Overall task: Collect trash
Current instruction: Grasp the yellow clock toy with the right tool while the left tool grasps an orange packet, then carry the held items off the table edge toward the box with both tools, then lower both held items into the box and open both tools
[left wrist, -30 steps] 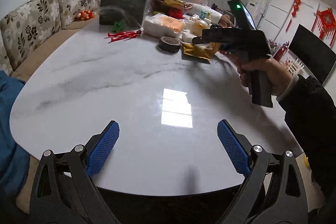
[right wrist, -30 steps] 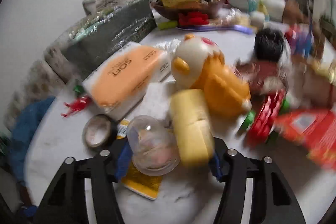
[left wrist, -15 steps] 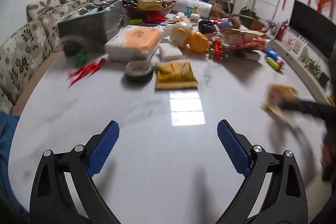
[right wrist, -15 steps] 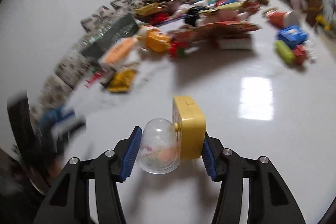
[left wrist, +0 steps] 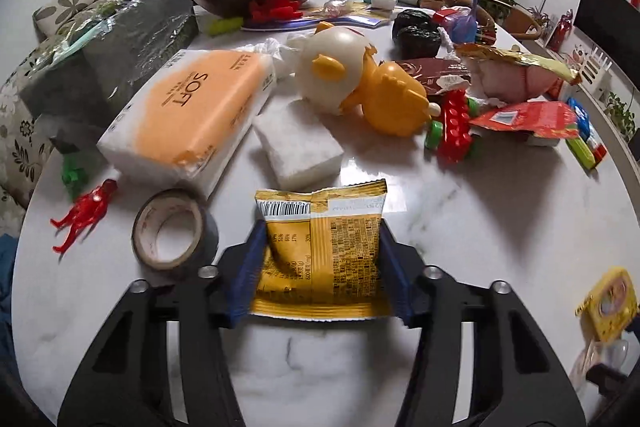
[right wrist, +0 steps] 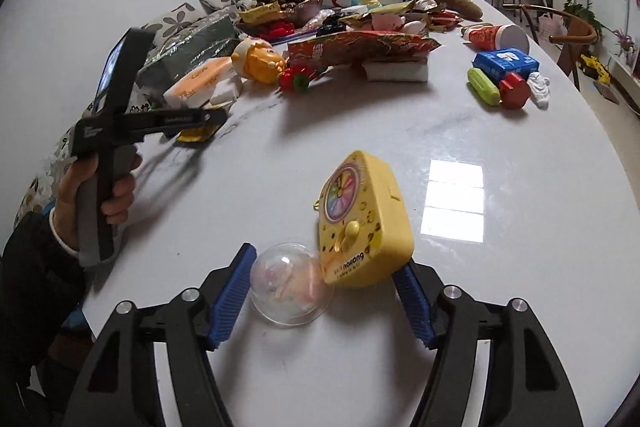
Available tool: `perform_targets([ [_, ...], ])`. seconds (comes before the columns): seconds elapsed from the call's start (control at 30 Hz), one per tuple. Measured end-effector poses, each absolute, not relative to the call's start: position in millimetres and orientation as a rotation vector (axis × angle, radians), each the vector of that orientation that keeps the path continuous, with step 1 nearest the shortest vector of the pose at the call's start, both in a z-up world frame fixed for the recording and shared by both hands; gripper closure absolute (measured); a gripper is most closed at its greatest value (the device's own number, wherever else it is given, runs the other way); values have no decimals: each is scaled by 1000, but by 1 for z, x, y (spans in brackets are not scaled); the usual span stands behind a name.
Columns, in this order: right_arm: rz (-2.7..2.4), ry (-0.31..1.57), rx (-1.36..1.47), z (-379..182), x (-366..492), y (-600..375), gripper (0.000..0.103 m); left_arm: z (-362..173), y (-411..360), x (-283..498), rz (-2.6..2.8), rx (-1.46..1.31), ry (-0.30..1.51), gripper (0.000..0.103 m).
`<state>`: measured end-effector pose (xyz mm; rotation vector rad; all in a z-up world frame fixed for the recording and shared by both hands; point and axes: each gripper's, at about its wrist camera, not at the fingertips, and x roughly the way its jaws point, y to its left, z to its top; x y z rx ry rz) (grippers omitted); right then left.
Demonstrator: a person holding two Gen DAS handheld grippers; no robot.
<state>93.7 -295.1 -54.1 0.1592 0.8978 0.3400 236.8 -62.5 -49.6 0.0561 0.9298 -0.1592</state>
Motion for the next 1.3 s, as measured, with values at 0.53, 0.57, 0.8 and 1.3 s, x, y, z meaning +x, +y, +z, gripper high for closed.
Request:
perform_targets([
  [0.53, 353, 924, 329, -55, 103, -307, 28, -32, -39, 100, -187, 65, 797, 55],
  [0.57, 350, 927, 362, -55, 105, -309, 28, -34, -39, 102, -194, 53, 806, 55],
  [0.8, 295, 918, 99, -51, 85, -273, 45, -37, -33, 91, -189, 34, 798, 55],
  [1.3, 548, 922, 175, -10, -47, -252, 64, -19, -6, -18, -352, 49, 777, 55],
])
